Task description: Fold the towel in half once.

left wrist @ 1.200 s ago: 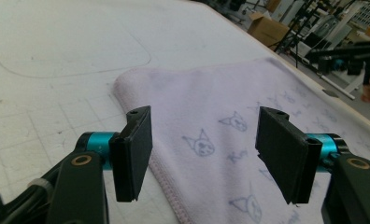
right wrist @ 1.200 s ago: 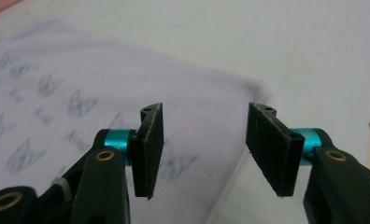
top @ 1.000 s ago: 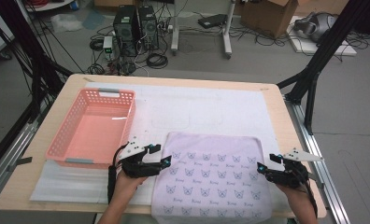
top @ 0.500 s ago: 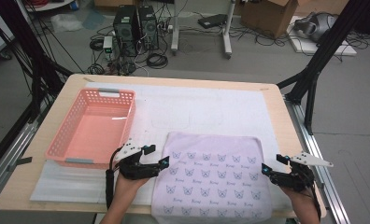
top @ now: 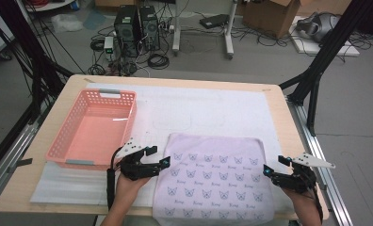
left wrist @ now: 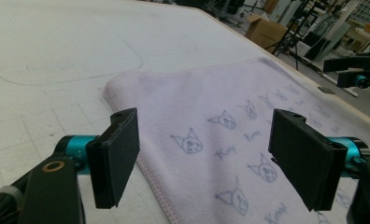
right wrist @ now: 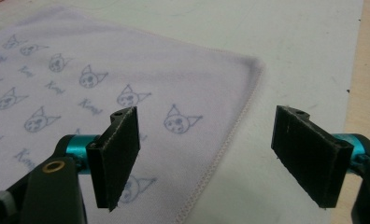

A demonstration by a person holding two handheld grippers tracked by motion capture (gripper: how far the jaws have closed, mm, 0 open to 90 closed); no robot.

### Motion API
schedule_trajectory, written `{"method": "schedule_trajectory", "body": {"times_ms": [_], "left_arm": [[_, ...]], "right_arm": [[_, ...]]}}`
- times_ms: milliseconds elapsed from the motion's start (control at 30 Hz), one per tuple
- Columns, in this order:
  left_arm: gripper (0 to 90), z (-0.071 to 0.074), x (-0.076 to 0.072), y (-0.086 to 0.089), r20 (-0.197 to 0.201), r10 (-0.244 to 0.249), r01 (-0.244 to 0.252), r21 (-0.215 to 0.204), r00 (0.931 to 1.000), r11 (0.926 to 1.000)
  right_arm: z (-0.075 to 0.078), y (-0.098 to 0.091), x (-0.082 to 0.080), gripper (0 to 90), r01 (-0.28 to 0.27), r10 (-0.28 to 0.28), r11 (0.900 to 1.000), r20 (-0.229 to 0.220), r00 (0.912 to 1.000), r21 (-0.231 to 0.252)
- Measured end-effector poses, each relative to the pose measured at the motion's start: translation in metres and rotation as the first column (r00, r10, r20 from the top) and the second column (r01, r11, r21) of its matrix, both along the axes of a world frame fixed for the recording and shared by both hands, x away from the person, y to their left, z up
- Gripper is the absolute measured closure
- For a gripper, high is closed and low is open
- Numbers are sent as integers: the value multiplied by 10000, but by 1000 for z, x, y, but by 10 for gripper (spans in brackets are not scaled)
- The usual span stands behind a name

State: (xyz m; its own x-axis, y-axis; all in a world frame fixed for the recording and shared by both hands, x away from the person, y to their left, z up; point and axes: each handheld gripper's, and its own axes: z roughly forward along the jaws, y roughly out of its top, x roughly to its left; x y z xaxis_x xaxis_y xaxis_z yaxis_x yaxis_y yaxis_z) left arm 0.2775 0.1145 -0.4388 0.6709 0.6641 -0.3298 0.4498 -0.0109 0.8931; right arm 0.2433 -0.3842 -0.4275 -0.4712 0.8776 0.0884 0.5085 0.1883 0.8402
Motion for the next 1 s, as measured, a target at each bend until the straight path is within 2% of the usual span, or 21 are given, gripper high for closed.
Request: {"method": "schedule_trajectory", "body": {"times_ms": [200, 267, 333, 433, 600, 667, 733, 767, 800, 867, 933, 967, 1000], "left_arm": [[258, -3, 4, 0, -57, 74, -72, 245, 10000, 9997], [289, -3, 10, -1, -160, 159, -151, 520, 9997, 9985], [312, -3, 15, -2, -320, 292, -278, 433, 9991, 9987], [338, -2, 20, -4, -431, 516, -487, 671, 9977, 9966], [366, -8, 32, -11, -1003, 749, -645, 1026, 9921, 9926], [370, -13, 37, -15, -1400, 904, -717, 1336, 9860, 9884], [377, -15, 41, -18, -1737, 798, -502, 1685, 9816, 9844], [386, -15, 43, -22, -1822, 617, -263, 1905, 9813, 9813], [407, -14, 43, -26, -1745, 495, -97, 2218, 9834, 9751], [430, -12, 43, -32, -1666, 410, 38, 2599, 9852, 9656], [517, -11, 43, -38, -1434, 563, -86, 3136, 9881, 9495], [568, -10, 42, -41, -1217, 692, -221, 3523, 9901, 9356], [630, -10, 41, -43, -893, 781, -363, 3979, 9929, 9167]], "right_arm": [[-2, 0, 0, 228, 48, -49, 10000, -144, 9999, -34], [-2, 0, 3, 290, -158, 158, 9999, -225, 9996, 17], [-2, 0, 5, 296, -214, 218, 9997, -305, 9993, 128], [-4, 2, 10, 321, -176, 185, 9997, -535, 9984, 169], [-5, 4, 19, 357, 95, -96, 10000, -745, 9972, -17], [-5, 5, 26, 385, 154, -172, 9997, -938, 9954, -195], [-7, 8, 34, 397, 236, -274, 9991, -1126, 9933, -350], [-8, 9, 37, 405, 252, -301, 9988, -1240, 9918, -414], [-9, 11, 41, 410, 275, -343, 9982, -1328, 9906, -526], [-11, 14, 49, 413, 404, -514, 9964, -1518, 9871, -748], [-14, 17, 57, 428, 432, -595, 9946, -1777, 9823, -945], [-16, 19, 60, 448, 417, -616, 9931, -1849, 9808, -1096], [-16, 21, 60, 471, 467, -690, 9901, -1692, 9832, -1322]]}}
